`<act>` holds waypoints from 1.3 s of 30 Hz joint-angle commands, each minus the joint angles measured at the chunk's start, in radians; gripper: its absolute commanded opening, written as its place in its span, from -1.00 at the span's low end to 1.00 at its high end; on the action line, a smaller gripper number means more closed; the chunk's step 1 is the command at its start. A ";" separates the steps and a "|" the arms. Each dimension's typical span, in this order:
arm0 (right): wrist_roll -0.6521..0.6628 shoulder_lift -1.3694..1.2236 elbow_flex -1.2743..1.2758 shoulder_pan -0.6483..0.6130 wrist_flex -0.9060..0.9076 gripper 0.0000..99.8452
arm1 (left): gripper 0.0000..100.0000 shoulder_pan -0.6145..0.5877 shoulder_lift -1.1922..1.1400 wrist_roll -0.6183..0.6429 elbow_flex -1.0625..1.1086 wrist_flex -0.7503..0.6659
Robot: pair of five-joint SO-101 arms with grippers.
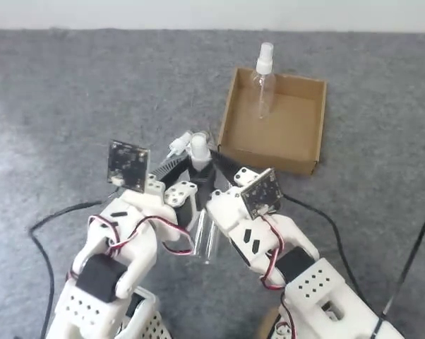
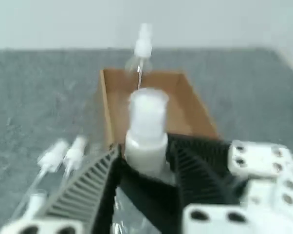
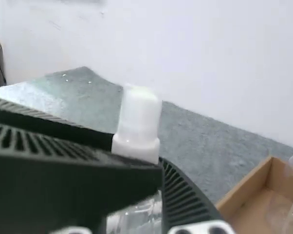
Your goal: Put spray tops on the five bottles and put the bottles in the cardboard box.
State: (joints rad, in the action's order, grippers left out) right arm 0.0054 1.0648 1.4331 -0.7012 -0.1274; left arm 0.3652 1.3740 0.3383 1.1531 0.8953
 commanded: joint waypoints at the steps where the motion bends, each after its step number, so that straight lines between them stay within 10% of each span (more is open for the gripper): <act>1: -0.009 0.042 -0.028 0.015 -0.035 -0.99 | -0.52 0.002 0.012 -0.021 -0.008 -0.005; 31: -0.003 0.031 -0.051 0.079 0.041 -0.99 | -0.40 -0.241 0.275 -0.021 -0.183 0.138; 39: -0.011 0.041 -0.239 0.211 0.320 -0.99 | -0.40 -0.446 0.374 -0.021 0.015 0.041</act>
State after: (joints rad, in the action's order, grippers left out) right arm 0.0038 1.0725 1.3441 -0.5631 0.0721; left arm -0.0153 1.7438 0.3214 1.1270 1.0134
